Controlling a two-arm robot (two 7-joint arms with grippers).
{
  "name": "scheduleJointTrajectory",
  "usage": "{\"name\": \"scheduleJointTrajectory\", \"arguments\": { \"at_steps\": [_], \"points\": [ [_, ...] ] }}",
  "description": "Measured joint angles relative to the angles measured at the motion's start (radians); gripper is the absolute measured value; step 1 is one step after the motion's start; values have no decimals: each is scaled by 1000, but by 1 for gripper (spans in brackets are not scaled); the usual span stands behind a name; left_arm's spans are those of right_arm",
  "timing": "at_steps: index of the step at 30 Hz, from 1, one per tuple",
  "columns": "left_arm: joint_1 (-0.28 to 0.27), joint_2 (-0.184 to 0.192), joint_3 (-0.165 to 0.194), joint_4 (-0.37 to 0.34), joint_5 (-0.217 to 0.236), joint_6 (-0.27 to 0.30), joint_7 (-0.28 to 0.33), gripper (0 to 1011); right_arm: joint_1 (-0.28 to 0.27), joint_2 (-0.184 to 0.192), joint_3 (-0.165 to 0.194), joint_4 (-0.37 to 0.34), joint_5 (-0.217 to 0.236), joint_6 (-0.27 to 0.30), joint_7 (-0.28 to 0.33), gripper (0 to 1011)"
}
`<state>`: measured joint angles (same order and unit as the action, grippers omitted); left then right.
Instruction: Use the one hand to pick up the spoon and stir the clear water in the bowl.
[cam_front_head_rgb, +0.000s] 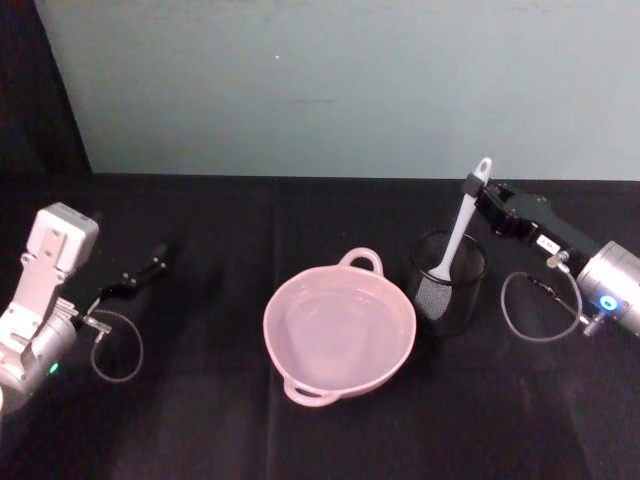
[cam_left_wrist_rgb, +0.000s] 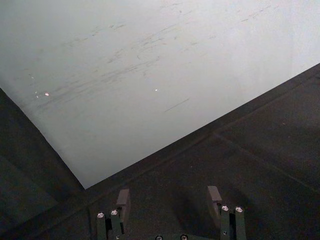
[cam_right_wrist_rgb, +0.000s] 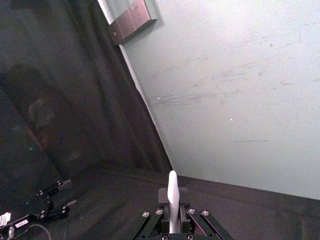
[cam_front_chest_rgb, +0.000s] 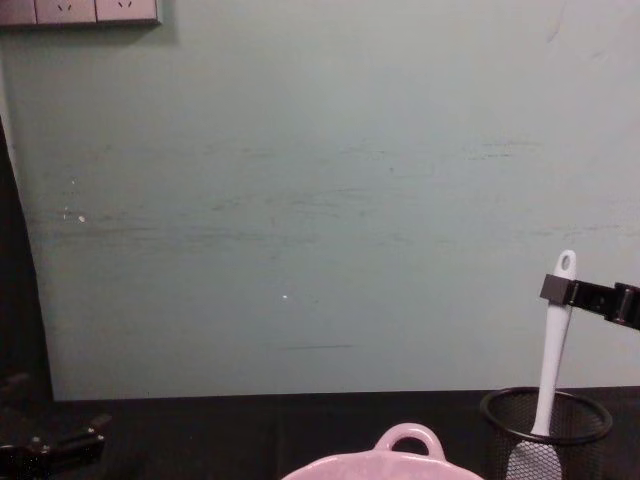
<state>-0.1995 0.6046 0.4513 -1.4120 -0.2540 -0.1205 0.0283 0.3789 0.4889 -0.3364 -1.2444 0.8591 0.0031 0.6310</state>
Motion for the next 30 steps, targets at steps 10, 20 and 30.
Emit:
{"name": "scheduleJointTrajectory", "arguments": {
  "at_steps": [10, 20, 30],
  "points": [
    [0, 0, 0, 0, 0, 0, 0, 1005, -6, -22, 11, 38, 44, 8, -2, 188],
    [0, 0, 0, 0, 0, 0, 0, 1005, -2, -26, 11, 73, 60, 20, -12, 488],
    [0, 0, 0, 0, 0, 0, 0, 1005, 6, -25, 8, 104, 46, 21, -29, 823]
  ]
}}
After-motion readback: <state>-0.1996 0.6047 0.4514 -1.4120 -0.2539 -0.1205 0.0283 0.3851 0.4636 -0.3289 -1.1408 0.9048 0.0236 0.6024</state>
